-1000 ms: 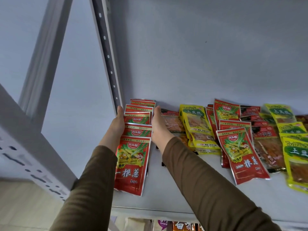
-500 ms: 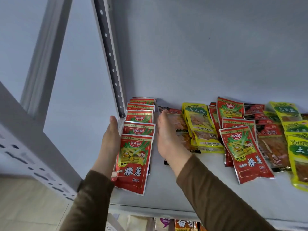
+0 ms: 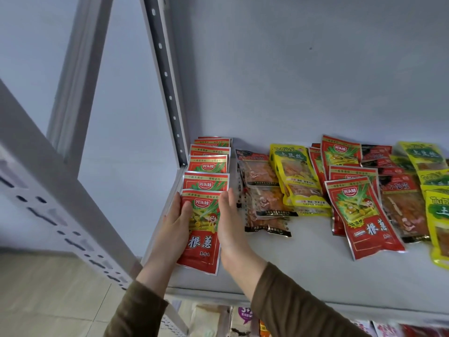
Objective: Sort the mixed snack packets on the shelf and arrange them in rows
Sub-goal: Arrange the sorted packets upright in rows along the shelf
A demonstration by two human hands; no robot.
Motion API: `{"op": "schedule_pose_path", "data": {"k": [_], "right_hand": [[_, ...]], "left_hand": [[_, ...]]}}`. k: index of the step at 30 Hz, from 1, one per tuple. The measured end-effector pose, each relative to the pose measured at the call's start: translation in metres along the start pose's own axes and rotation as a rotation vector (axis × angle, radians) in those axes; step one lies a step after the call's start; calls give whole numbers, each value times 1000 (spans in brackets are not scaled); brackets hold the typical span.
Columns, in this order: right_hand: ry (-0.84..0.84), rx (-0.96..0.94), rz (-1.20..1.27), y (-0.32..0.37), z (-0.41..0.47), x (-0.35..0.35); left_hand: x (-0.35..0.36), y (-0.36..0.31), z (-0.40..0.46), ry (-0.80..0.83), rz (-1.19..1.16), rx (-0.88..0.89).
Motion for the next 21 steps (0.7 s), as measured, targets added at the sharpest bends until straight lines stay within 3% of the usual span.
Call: {"op": "schedule_pose_path", "data": {"k": [4, 7, 12, 16, 21], "right_hand": [[38, 0, 20, 4, -8, -4], [63, -138, 8, 14, -24, -18], [-89, -288, -116, 49, -17, -57], [-157, -147, -125, 74, 6, -86], [-128, 40, -95, 91, 36, -93]], "left_hand": [[1, -10, -3, -34, 32, -18], [2, -25, -7, -87, 54, 14], [34, -59, -13, -62, 124, 281], [77, -89, -7, 72, 123, 391], [117, -93, 25, 246, 73, 277]]}}
Point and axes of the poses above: each hand's wrist, its own z-axis towards the middle knuckle, its own x-axis out of the palm, y = z × x, the point moved 1 cm from there along z, towards the middle knuckle, and after that the axes turned 10 degrees about x, right-handed, at the moved point
